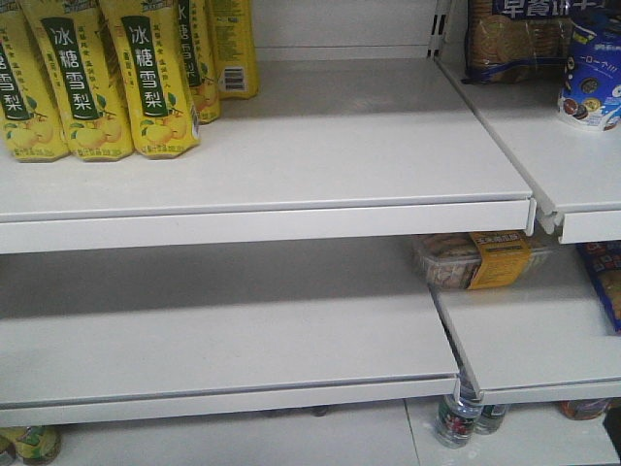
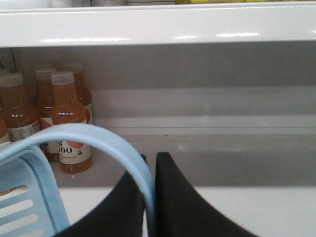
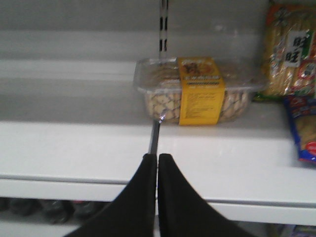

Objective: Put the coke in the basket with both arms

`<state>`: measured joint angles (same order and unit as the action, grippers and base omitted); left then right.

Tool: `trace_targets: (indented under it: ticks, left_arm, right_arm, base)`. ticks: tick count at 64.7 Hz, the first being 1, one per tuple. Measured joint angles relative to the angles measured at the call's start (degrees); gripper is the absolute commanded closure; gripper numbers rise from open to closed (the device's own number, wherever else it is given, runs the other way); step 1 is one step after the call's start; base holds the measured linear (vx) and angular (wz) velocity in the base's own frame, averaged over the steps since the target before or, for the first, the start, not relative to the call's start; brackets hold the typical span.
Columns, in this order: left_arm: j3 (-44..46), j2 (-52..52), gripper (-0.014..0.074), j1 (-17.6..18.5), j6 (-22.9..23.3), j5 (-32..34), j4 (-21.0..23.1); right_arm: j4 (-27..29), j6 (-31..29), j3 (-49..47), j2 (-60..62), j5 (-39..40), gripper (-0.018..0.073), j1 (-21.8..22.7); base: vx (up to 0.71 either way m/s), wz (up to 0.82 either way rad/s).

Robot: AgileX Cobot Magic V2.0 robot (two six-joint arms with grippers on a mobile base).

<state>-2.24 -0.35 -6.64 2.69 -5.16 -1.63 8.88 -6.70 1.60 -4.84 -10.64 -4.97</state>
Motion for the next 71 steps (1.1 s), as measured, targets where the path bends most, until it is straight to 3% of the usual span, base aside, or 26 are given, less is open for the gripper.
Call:
trace_targets:
  ticks: [16, 45, 61, 71]
  left_arm:
    - [0.0, 0.0, 0.0603, 0.0, 0.0, -0.1, 0.0]
    - [0.0, 0.0, 0.0603, 0.0, 0.0, 0.0, 0.0]
    - [0.0, 0.0, 0.0603, 0.0, 0.0, 0.0, 0.0]
    - [0.0, 0.0, 0.0603, 0.0, 0.0, 0.0, 0.0]
  right_arm:
    - [-3.6, 1.2, 0.0, 5.4, 0.5, 0.0564, 7.1]
    - [-4.3, 3.0, 0.0, 5.4, 5.8, 0.0564, 7.3]
    - [-4.4, 10.8, 0.0, 5.4, 6.0, 0.0564, 7.3]
    - [-4.4, 12.4, 0.0, 5.4, 6.0, 0.0564, 7.3]
  base:
    - [0.00, 0.00]
    - [0.00, 0.00]
    - [0.00, 0.00]
    - [0.00, 0.00]
